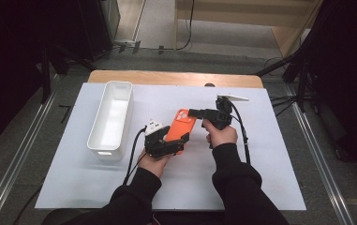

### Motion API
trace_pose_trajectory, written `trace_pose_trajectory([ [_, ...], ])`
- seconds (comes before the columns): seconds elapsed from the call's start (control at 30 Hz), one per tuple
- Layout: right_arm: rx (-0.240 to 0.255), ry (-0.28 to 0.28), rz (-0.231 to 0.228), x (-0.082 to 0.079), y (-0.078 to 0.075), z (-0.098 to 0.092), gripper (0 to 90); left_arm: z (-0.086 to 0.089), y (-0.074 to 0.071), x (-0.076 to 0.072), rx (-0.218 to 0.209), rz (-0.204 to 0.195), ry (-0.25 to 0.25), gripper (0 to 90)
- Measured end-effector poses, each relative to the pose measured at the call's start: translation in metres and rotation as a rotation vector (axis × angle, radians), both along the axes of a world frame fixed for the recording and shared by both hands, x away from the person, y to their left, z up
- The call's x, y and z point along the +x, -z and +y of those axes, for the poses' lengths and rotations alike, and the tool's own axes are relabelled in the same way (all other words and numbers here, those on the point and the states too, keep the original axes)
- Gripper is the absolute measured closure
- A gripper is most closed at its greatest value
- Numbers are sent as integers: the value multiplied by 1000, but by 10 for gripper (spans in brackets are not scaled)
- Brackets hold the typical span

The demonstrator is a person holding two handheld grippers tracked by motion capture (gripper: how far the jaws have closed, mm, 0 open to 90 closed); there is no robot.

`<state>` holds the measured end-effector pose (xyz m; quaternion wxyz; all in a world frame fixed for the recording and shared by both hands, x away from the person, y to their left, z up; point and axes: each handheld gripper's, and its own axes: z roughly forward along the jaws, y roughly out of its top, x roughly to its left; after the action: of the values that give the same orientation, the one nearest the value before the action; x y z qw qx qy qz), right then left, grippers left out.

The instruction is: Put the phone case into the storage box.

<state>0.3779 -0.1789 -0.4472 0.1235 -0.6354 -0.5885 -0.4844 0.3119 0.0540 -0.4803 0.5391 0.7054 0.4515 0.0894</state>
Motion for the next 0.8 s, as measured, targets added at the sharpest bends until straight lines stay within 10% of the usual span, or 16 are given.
trace_pose_trajectory([
  [0.8, -10, -9, -27, -3, -14, 5, 746, -2, 0, -2, 23, -28, 3, 144],
])
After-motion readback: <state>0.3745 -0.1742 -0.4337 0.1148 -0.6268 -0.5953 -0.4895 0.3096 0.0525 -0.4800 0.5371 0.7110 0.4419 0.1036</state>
